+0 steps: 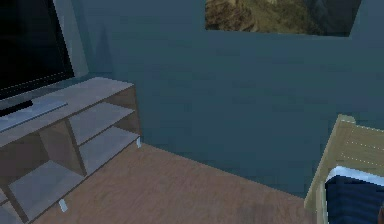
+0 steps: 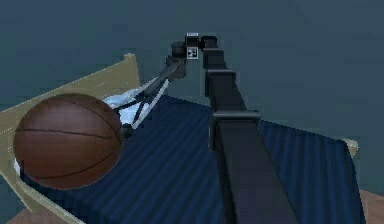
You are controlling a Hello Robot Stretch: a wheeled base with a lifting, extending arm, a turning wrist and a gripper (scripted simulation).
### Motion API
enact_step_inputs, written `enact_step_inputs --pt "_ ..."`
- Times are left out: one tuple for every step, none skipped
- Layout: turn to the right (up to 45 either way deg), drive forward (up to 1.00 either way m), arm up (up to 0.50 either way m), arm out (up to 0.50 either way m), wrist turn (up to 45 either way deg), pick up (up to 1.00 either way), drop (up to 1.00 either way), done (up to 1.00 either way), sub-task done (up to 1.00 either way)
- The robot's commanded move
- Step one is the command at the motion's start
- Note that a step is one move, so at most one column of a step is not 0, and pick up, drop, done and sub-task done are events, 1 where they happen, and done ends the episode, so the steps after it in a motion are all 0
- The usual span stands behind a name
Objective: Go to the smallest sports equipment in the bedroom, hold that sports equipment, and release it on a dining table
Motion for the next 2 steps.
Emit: enact_step_inputs --pt "0.0 0.0 0.0 -0.46 0.0 0.0 0.0 0.0 0.0" --pt "-45.0 0.0 0.0 0.0 0.0 0.0 0.0 0.0 0.0"
